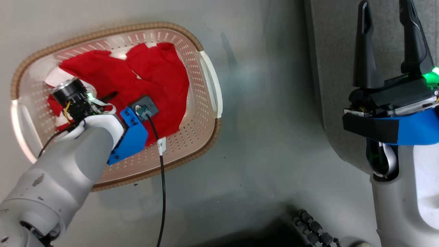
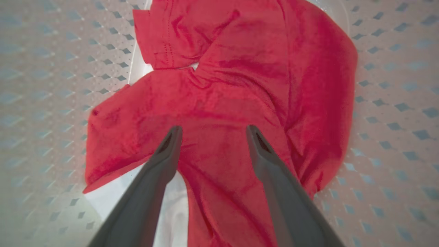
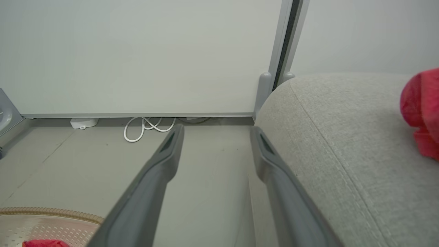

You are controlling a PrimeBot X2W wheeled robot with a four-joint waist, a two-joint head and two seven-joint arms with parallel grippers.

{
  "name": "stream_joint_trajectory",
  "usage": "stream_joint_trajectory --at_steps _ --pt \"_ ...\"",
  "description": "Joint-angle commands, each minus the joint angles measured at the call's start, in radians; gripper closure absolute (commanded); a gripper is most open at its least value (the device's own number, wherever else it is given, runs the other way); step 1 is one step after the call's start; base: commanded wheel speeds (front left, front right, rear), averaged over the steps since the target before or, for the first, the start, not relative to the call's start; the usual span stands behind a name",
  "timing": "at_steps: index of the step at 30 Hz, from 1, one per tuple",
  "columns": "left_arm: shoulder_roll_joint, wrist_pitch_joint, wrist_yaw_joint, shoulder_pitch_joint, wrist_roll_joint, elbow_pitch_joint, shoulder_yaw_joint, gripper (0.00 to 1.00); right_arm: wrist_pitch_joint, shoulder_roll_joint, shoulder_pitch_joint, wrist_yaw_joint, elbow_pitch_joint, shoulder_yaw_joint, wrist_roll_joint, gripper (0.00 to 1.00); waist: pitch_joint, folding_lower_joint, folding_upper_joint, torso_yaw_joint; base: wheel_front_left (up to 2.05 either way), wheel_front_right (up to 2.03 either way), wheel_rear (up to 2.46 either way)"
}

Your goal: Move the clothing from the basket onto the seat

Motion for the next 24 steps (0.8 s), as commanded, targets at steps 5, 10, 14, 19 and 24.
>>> stream_joint_trajectory --at_steps 5,10,14,19,24 --pt "0.037 0.061 -0.001 -0.028 -0.005 -0.014 -0.005 0.00 -0.003 0.002 -0.034 0.000 -0.027 0.007 0.006 0.00 0.082 -0.0002 0.0000 -0.025 0.00 0.00 0.00" --pt "0.068 0.100 -0.001 -0.041 0.009 -0.029 -0.006 0.00 -0.003 0.002 -0.042 0.000 -0.048 0.019 0.005 0.00 0.127 -0.0002 0.0000 -0.036 0.00 0.00 0.00" --pt "0.085 0.123 -0.001 -0.047 0.015 -0.034 -0.006 0.00 -0.003 0.002 -0.034 0.000 -0.066 0.020 0.000 0.00 0.152 -0.0002 0.0000 -0.043 0.00 0.00 0.00" --pt "0.097 0.139 0.002 -0.059 0.012 -0.033 -0.006 0.00 -0.003 0.002 -0.019 0.000 -0.083 0.007 -0.009 0.00 0.174 -0.0002 0.0000 -0.045 0.00 0.00 0.00" --pt "0.097 0.174 0.006 -0.049 0.019 -0.022 -0.008 0.54 -0.003 0.002 -0.021 0.000 -0.090 0.008 -0.010 0.00 0.182 -0.0002 0.0000 -0.045 0.00 0.00 0.00"
